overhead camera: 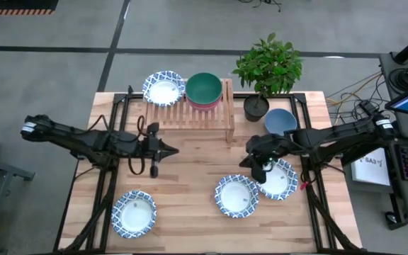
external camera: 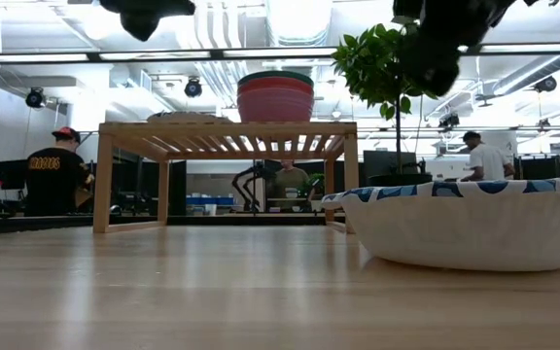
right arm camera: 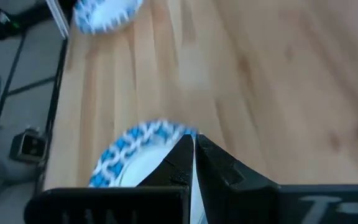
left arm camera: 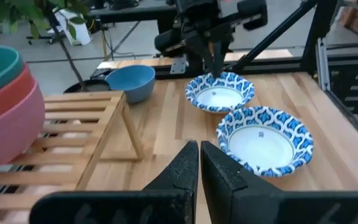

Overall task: Place and stack bowls onto a shelf
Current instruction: Stack the white bowl on the top of the other white bowl on the shelf

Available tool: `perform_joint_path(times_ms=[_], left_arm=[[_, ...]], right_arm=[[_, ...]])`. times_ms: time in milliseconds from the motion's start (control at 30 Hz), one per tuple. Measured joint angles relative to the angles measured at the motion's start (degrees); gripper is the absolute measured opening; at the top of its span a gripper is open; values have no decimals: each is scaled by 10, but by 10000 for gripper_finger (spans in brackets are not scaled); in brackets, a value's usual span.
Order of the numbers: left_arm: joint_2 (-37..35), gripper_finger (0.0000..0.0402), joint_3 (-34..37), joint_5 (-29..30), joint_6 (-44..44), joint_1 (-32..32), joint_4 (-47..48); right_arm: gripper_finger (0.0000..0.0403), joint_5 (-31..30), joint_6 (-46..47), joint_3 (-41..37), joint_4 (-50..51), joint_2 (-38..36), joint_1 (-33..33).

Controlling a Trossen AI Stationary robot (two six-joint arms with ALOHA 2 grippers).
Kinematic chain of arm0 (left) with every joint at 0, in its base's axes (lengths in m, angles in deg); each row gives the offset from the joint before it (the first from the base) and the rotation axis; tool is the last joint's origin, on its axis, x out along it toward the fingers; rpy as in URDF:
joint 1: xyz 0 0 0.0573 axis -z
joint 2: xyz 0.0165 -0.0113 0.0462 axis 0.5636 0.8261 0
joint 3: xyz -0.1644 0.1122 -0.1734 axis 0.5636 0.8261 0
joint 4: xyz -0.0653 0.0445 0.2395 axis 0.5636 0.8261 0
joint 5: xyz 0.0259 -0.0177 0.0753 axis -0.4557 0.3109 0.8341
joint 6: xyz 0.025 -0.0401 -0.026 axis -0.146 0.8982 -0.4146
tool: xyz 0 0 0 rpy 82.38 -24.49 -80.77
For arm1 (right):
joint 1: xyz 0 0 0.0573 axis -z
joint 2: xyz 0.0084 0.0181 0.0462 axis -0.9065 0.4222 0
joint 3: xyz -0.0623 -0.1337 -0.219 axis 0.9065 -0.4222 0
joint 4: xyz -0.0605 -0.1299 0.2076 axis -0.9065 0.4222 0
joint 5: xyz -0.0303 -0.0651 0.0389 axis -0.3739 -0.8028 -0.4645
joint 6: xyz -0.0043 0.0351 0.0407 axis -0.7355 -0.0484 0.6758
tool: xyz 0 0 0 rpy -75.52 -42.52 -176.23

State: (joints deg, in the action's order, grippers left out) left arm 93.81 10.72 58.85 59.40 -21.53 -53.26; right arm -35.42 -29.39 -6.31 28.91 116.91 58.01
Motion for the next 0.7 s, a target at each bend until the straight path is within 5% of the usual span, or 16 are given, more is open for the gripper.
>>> perform_joint_path(times_ms=[433, 700], left_arm=[[-4, 0, 29, -1, 3, 0, 17], [-4, 0, 27, -1, 25, 1, 42]], right_arm=[[9, 37, 123, 243, 456, 206, -24], [9, 192, 156, 230, 481, 267, -41]])
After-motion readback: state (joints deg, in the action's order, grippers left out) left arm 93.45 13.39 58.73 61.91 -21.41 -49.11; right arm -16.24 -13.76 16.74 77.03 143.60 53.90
